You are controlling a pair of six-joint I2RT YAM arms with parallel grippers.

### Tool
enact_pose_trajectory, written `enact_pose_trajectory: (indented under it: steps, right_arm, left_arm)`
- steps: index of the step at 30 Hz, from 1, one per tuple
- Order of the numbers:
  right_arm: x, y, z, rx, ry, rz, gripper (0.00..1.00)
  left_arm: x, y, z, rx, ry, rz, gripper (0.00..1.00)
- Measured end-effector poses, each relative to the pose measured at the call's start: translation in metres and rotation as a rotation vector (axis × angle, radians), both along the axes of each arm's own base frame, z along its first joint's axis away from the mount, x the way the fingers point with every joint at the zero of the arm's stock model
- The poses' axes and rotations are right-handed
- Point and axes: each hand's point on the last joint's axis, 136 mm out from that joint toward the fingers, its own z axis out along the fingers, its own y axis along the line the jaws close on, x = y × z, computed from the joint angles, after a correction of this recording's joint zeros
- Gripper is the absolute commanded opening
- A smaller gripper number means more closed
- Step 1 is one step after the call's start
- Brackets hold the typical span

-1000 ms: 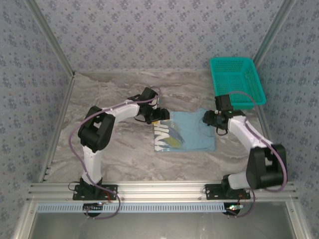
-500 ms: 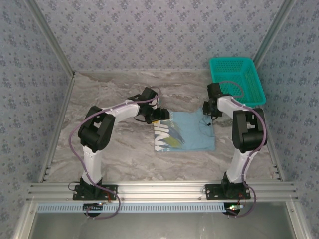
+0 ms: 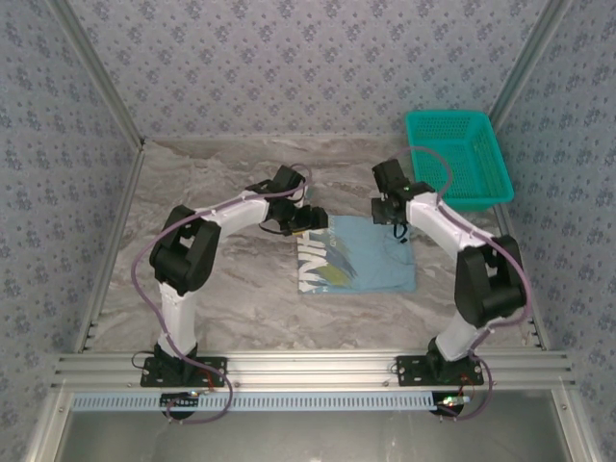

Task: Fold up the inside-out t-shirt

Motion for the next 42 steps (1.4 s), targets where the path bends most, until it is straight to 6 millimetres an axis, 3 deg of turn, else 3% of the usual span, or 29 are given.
enact_pose_trajectory:
  steps: [3, 8, 12, 15, 18, 21, 24, 29, 32, 35, 38, 42]
  right_arm:
    - [-0.025, 0.006, -0.01, 0.043, 0.04, -0.003, 0.46]
    - [-0.066, -0.009, -0.057, 0.094, 0.2, -0.102, 0.45]
    - [-0.071, -0.019, -0.08, 0.12, 0.28, -0.172, 0.44]
    - [-0.065, -0.02, -0.096, 0.107, 0.335, -0.185, 0.44]
    - [-0.043, -0.013, -0.093, 0.107, 0.327, -0.167, 0.44]
    - [-0.014, -0.001, -0.092, 0.109, 0.308, -0.122, 0.44]
    - [0.018, 0.023, -0.09, 0.115, 0.275, -0.03, 0.44]
    - [0.057, 0.102, -0.085, 0.133, 0.216, 0.223, 0.46]
    - [0.068, 0.144, -0.074, 0.139, 0.171, 0.358, 0.5]
    - [0.069, 0.162, -0.054, 0.146, 0.121, 0.439, 0.56]
    - [0.059, 0.158, -0.029, 0.184, 0.07, 0.466, 0.59]
    - [0.034, 0.137, 0.003, 0.318, 0.02, 0.422, 0.58]
  left_arm:
    - [0.002, -0.003, 0.012, -0.017, -0.041, -0.019, 0.74]
    - [-0.003, -0.031, 0.028, -0.064, -0.095, -0.116, 0.74]
    - [0.001, -0.052, 0.021, -0.069, -0.099, -0.156, 0.74]
    - [0.003, -0.044, -0.002, -0.02, -0.065, -0.15, 0.74]
    - [0.003, -0.026, -0.023, 0.033, -0.032, -0.128, 0.74]
    - [0.001, -0.011, -0.024, 0.045, -0.05, -0.108, 0.74]
    - [-0.02, 0.015, -0.027, 0.074, -0.054, -0.078, 0.73]
    - [-0.082, 0.055, -0.029, 0.131, -0.03, -0.028, 0.74]
    - [-0.13, 0.051, -0.025, 0.142, -0.026, -0.081, 0.74]
    - [-0.156, 0.035, -0.007, 0.107, -0.059, -0.146, 0.75]
    - [-0.145, 0.033, 0.022, 0.052, -0.149, -0.119, 0.75]
    - [-0.101, 0.042, 0.049, -0.017, -0.236, -0.02, 0.74]
